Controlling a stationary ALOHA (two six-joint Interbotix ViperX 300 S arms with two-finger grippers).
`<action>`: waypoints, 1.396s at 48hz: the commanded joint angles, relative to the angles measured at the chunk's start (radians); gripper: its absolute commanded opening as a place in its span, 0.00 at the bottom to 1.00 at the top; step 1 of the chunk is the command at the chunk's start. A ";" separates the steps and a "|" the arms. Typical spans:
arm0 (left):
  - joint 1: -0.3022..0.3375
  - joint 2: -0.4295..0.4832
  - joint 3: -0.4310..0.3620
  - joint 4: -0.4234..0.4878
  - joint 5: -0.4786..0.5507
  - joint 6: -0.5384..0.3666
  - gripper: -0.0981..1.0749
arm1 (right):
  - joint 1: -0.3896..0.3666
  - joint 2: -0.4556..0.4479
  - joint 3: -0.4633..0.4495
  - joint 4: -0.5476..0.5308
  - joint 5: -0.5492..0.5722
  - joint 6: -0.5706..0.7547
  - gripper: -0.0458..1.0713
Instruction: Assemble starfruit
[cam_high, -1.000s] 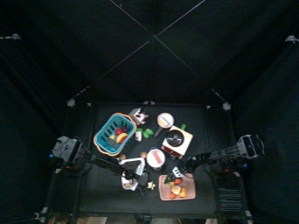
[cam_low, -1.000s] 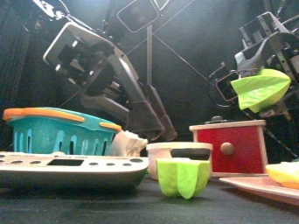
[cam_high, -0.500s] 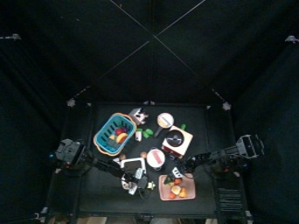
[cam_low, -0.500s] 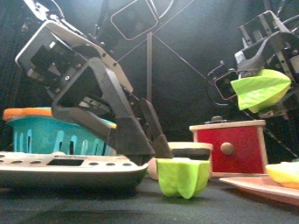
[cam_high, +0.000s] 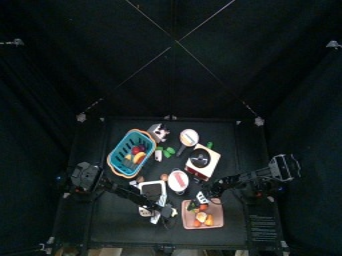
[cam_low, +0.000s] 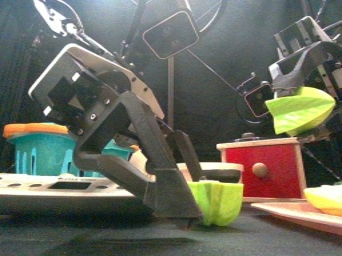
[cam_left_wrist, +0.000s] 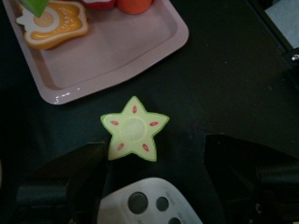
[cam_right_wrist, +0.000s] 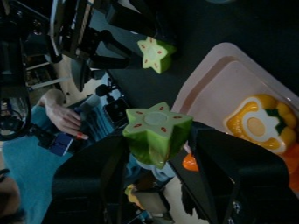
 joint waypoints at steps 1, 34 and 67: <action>0.014 -0.003 -0.029 -0.002 -0.006 -0.002 0.94 | 0.002 -0.011 -0.021 -0.002 -0.003 -0.002 0.62; 0.043 -0.021 -0.023 0.002 -0.005 0.002 0.69 | 0.003 -0.009 -0.021 0.000 -0.003 -0.002 0.62; 0.043 -0.117 0.028 0.026 0.038 0.006 0.63 | 0.006 0.015 -0.035 0.000 -0.003 -0.002 0.62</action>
